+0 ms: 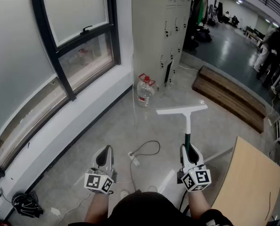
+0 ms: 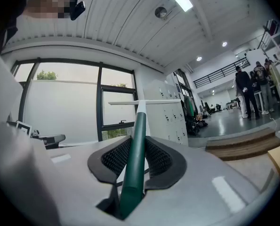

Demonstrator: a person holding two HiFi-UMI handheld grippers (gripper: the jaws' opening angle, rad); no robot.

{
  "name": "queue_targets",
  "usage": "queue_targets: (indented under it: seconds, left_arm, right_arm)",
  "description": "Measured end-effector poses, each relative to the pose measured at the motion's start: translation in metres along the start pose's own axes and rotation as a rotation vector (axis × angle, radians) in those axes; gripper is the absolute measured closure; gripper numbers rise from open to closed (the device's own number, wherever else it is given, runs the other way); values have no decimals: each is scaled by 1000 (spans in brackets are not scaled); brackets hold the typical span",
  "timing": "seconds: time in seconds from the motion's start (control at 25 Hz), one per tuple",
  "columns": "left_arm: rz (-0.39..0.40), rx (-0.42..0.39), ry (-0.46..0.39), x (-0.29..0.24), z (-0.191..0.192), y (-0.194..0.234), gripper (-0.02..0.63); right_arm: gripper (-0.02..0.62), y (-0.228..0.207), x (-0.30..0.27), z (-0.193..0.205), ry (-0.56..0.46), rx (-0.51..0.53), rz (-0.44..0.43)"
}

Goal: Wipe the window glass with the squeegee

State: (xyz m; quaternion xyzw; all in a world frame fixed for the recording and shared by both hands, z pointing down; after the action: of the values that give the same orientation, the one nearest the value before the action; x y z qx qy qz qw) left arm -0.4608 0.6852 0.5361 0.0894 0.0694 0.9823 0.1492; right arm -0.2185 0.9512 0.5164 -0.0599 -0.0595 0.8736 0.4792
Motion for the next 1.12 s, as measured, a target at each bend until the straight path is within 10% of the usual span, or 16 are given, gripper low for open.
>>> queue_targets:
  seconds: [1.12]
  left_arm:
    - [-25,23,-9,10,-4,40,606]
  right_arm:
    - [499,40,-43,7,29,-15,-72]
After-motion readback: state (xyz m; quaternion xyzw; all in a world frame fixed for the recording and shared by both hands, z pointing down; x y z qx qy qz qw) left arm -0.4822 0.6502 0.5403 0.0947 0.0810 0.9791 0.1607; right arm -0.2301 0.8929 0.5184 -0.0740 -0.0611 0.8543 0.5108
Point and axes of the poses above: the fingertips, and each gripper's own axes: x backward along the fingers, y to its left, z out of its underside, the point moved 6 cm from there along x, backward along the fingers, and after that the axes turned 3 degrees about z, right-handed, at the moved point
